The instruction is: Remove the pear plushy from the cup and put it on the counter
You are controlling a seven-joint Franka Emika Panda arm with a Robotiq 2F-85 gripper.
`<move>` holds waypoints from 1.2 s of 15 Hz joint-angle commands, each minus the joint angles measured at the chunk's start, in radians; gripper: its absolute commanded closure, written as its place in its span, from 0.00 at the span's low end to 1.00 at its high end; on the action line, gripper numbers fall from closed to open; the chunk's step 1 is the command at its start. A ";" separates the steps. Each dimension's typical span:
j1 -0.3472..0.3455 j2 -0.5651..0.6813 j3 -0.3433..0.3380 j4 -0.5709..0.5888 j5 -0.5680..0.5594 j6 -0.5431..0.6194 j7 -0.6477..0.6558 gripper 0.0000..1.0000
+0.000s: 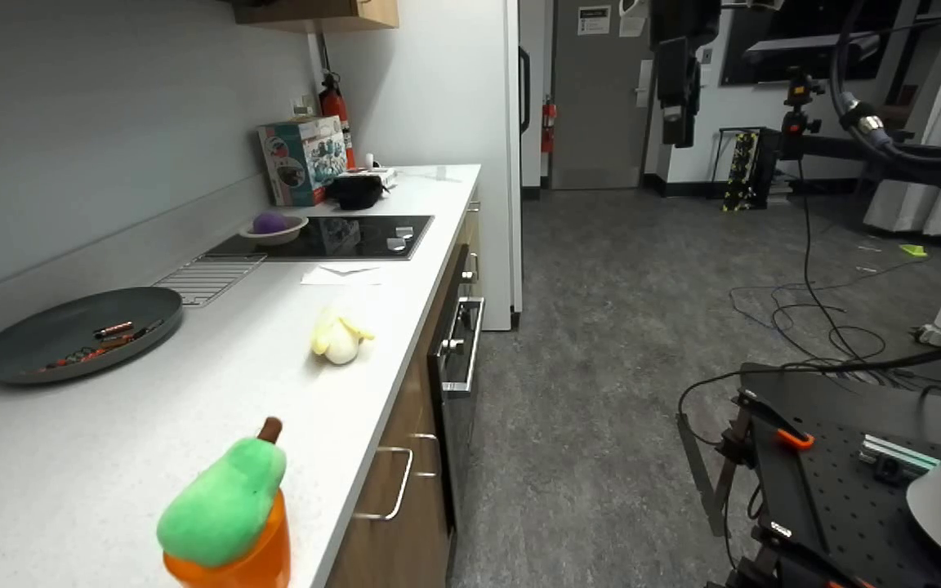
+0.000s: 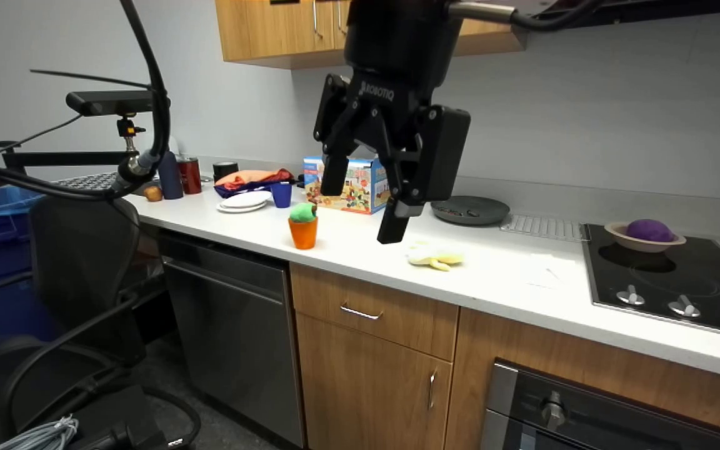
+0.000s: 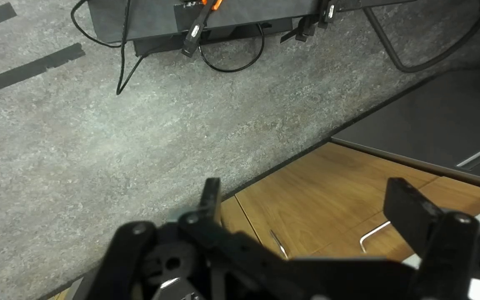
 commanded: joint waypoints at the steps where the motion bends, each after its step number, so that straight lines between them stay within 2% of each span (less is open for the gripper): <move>1: -0.013 -0.006 0.009 -0.014 0.022 0.064 -0.042 0.00; 4: -0.007 -0.006 0.003 -0.018 0.046 0.077 -0.074 0.00; 11: 0.005 -0.002 -0.010 -0.020 0.091 0.050 -0.236 0.00; 12: 0.002 -0.001 -0.008 -0.019 0.084 0.045 -0.245 0.00; 13: -0.007 0.002 0.003 -0.021 0.076 0.059 -0.202 0.00; 18: -0.006 0.002 0.003 -0.022 0.076 0.058 -0.221 0.00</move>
